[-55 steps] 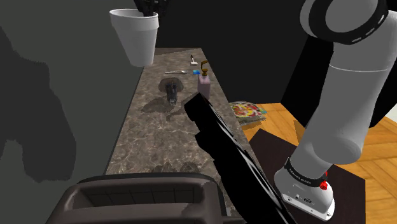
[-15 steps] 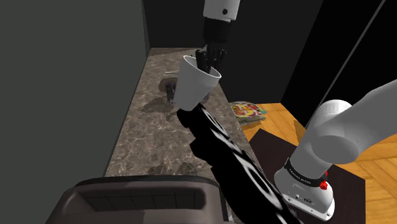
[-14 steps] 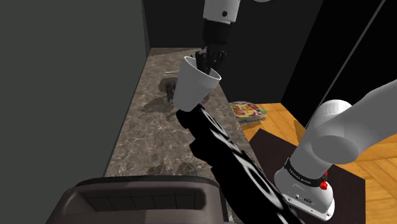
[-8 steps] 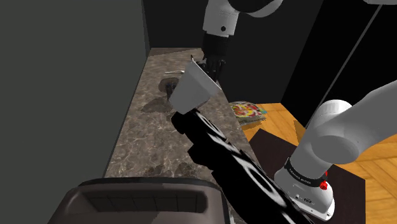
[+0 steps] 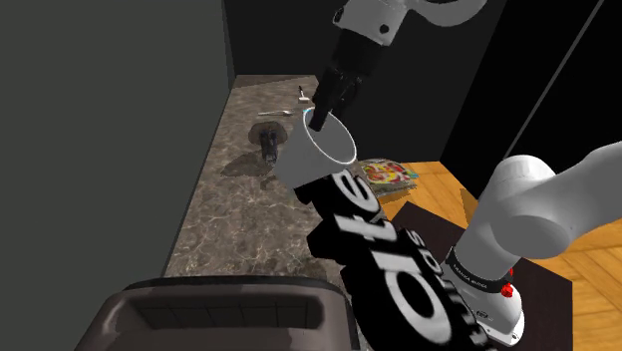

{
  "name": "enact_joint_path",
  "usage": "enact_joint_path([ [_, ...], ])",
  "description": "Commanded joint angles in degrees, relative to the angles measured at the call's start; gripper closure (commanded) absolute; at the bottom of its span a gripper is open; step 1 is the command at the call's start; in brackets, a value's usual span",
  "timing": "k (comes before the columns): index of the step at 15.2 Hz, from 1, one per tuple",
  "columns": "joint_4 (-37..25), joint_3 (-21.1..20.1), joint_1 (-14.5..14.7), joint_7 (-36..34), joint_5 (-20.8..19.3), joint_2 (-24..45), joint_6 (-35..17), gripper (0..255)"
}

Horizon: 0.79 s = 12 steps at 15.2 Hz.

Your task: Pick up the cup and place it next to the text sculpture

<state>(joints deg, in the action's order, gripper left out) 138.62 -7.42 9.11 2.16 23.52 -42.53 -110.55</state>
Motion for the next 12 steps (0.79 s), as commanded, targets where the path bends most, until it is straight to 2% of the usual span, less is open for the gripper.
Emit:
enact_joint_path([
  [1, 3.23, 1.96, 2.73, 5.16, 3.44, -5.50, -3.31, 0],
  [5, 9.93, 6.58, 8.43, 15.24, 9.42, -17.24, -8.61, 0],
  [12, 12.31, 4.55, 9.75, 16.28, 11.80, -14.98, -13.92, 0],
])
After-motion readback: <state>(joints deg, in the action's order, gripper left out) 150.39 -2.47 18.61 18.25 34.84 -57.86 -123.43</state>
